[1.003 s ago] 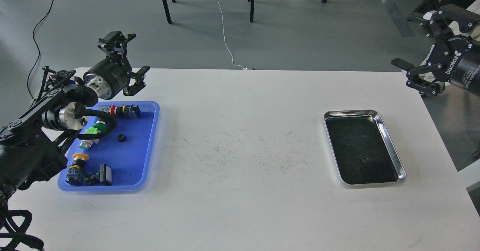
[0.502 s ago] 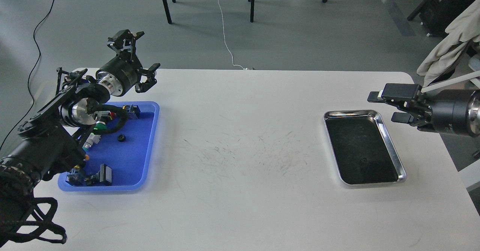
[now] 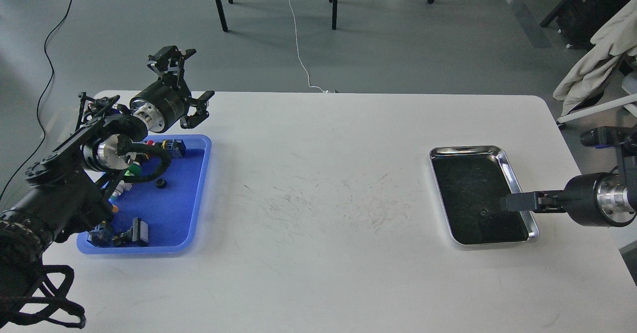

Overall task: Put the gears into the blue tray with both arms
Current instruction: 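Grasp another small black part on the silver tray with the right gripper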

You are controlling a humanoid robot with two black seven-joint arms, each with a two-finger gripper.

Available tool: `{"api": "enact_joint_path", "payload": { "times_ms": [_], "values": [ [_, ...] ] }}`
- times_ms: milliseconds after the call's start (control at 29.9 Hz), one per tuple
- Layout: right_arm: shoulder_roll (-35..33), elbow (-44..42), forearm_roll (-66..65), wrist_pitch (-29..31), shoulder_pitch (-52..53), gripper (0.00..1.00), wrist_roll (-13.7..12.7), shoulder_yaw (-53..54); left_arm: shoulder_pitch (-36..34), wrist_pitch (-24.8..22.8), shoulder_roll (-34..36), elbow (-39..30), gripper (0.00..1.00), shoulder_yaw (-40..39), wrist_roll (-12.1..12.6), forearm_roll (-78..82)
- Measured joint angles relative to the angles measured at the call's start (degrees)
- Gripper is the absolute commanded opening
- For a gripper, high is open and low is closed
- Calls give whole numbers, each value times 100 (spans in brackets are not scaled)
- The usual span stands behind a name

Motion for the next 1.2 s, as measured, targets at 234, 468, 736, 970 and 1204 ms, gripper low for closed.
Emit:
{"api": "enact_joint_path", "payload": {
  "times_ms": [234, 468, 736, 970, 1204],
  "values": [
    [423, -461, -96, 0, -17, 96, 15, -160, 23, 5, -15, 11, 98, 30, 4, 0],
    [804, -854, -153, 0, 8, 92, 57, -352, 24, 12, -32, 20, 98, 47, 7, 7],
    [1214, -1170, -156, 0, 8, 87, 228, -525, 24, 12, -19, 53, 98, 48, 1, 8],
    [1342, -1330, -154, 0, 14, 84, 246, -557, 23, 12, -35, 54, 98, 48, -2, 9],
    [1502, -1536, -152, 0, 10, 82, 246, -591, 10, 11, -42, 55, 98, 40, -8, 9]
  ]
}}
